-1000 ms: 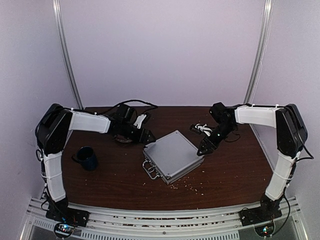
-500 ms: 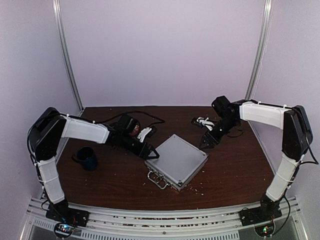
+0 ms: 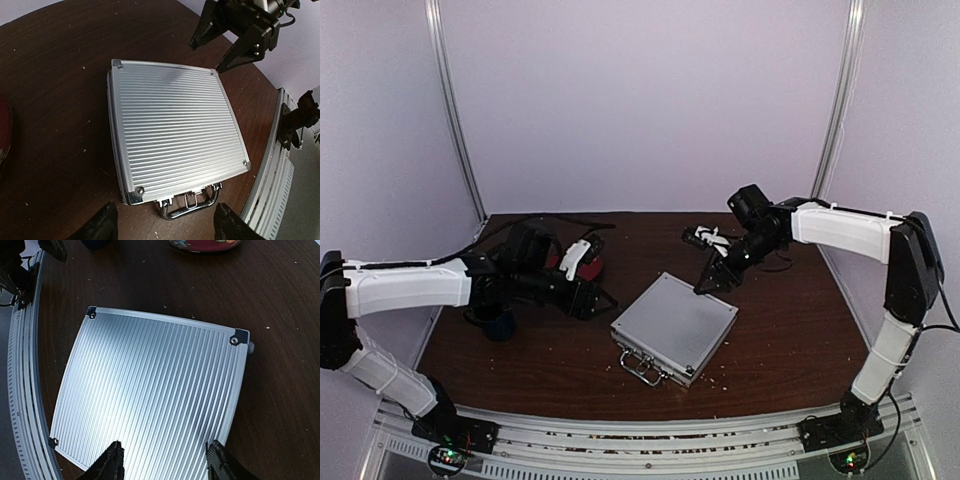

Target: Pack up texas hold em set

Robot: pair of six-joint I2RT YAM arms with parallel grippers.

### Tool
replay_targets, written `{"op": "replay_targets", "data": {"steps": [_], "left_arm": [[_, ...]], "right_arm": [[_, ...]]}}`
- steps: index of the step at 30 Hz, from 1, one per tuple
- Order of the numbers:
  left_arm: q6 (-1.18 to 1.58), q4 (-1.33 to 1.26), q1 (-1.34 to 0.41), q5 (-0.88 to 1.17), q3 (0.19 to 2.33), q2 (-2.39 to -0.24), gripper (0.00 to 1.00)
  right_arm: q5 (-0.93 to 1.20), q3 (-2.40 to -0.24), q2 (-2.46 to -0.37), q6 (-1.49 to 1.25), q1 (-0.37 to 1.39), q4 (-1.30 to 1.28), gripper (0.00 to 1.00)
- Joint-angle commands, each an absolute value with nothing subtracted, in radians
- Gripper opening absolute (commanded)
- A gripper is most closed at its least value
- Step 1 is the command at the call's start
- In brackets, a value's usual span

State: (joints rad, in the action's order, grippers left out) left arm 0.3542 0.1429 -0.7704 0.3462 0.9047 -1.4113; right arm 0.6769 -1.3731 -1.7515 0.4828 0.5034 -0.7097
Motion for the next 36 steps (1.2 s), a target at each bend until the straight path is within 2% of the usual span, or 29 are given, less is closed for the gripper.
{"op": "replay_targets", "data": {"steps": [1,8,12,25,36], "left_arm": [[0.401,0.118,-0.865,0.348,0.821,-1.384,0.67],[0.467,0.006,-0.974,0.356,0.78,-1.458,0.68],[0.484,-0.04,-0.977,0.378,0.782,-1.524,0.67],[0.506,-0.179,-0.979,0.46,0.811,-1.7,0.68],[0.494,-0.154,-0.99,0.461,0.851,-1.765,0.68]], "right_arm": [[0.739,-1.315,-1.766,0.475,0.55,-0.622,0.56],[0.689,-1.289,-1.83,0.503,0.616,-0.612,0.52],[0.608,-1.266,-1.858,0.522,0.645,-0.608,0.51],[0.611,-1.261,-1.872,0.549,0.647,-0.629,0.51],[0.616,-1.265,-1.876,0.564,0.647,-0.647,0.51]]}}
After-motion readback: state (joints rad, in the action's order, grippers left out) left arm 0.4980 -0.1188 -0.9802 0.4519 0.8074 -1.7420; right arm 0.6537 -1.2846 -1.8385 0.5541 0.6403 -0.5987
